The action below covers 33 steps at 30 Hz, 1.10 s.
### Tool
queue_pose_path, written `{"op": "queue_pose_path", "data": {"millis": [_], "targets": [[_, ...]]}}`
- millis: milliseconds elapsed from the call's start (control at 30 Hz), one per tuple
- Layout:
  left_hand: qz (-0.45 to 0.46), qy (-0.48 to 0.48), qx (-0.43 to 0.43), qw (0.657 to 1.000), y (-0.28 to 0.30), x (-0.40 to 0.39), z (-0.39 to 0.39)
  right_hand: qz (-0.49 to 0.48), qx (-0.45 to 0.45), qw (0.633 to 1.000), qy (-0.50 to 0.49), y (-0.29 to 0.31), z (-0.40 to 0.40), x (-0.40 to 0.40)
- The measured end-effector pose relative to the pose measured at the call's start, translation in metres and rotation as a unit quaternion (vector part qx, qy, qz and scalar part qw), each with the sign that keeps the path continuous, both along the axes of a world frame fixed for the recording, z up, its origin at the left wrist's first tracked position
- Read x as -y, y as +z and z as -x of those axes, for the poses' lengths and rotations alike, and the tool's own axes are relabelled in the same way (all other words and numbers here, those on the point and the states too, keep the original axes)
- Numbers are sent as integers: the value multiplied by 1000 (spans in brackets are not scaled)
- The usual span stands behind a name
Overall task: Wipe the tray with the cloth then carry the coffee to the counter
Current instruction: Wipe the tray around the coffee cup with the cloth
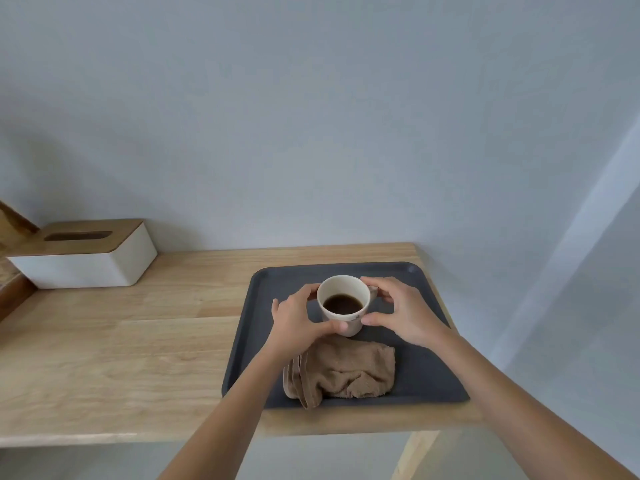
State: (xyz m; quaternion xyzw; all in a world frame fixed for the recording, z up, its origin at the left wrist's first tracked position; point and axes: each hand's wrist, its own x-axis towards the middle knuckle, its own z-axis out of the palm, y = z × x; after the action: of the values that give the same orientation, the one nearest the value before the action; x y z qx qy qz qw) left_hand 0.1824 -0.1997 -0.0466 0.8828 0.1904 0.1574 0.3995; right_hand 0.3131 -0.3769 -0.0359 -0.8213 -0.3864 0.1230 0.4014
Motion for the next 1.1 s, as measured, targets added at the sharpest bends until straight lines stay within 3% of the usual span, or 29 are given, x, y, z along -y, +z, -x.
{"op": "queue_pose_path", "data": {"millis": [333, 700, 867, 967, 1100], "targets": [[69, 4, 14, 997, 34, -71, 1, -53, 27, 997, 51, 19, -12, -78], [52, -12, -27, 998, 20, -139, 9, -35, 41, 998, 33, -8, -3, -152], [60, -25, -40, 997, 13, -146, 14, -8, 36, 999, 36, -9, 3, -154], [48, 20, -51, 997, 14, -132, 23, 11, 52, 996, 72, 2, 18, -134], [-51, 98, -82, 990, -5, -85, 58, 20, 53, 985, 165, 10, 63, -71]]}}
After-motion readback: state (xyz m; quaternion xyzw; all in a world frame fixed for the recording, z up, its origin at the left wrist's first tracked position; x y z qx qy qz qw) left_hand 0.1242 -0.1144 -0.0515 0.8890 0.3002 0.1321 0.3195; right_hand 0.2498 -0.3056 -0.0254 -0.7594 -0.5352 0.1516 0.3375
